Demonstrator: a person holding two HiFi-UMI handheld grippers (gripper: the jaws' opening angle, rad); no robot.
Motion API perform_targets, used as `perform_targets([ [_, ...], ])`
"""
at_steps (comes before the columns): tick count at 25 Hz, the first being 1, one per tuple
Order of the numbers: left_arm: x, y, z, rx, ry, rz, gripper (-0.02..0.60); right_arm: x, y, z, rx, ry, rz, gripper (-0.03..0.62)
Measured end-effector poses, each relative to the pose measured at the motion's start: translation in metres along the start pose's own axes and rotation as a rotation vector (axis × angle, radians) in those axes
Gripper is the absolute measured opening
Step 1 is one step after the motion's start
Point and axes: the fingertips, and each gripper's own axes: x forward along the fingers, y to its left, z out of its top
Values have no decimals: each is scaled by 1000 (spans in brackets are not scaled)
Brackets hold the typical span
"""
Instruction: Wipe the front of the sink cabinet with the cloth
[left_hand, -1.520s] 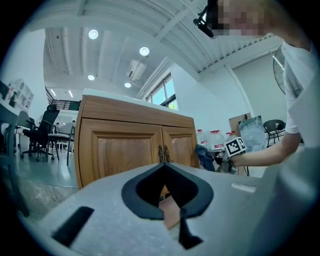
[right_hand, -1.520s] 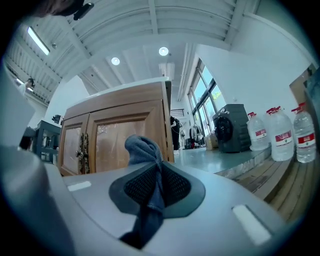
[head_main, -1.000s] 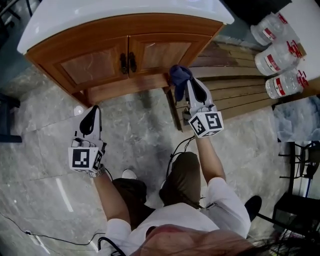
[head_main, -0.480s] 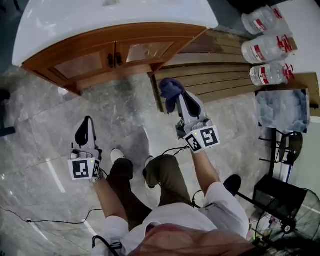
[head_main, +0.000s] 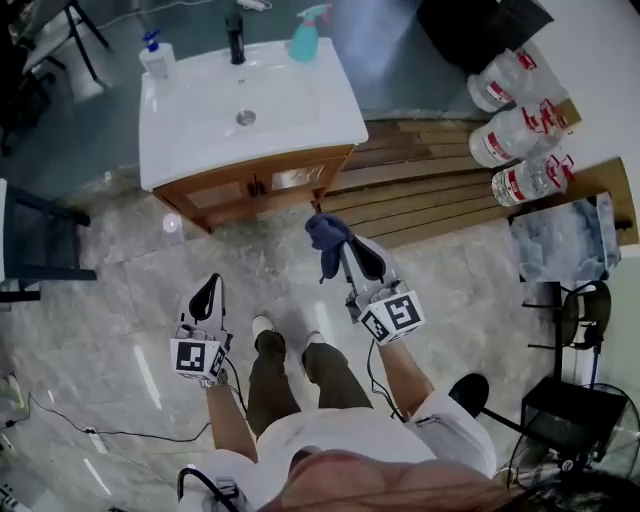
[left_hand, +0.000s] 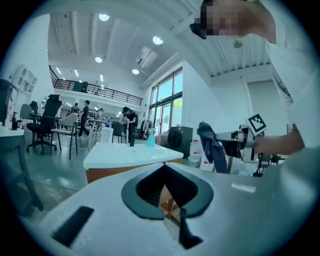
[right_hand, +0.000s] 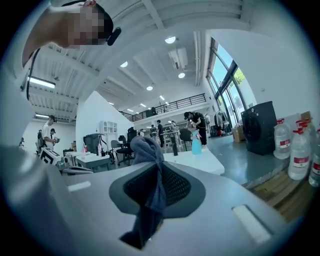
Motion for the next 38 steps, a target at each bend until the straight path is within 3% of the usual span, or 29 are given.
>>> perform_targets([
  [7, -40, -58, 126, 38, -52, -28, -2, -54, 49, 117, -11, -35, 81, 48],
  [15, -85, -121, 209, 93, -109, -12, -2, -109, 97, 191, -52, -76, 182, 48],
  [23, -131, -153, 235, 87, -146, 60, -2, -150, 115, 224, -31, -129, 222, 48],
  [31, -161, -156, 249, 102, -163, 4, -2, -192, 139, 232, -4, -189, 142, 48],
  [38, -183, -142, 263, 96, -221, -35, -2, -190, 177, 244, -60, -212, 124, 48],
])
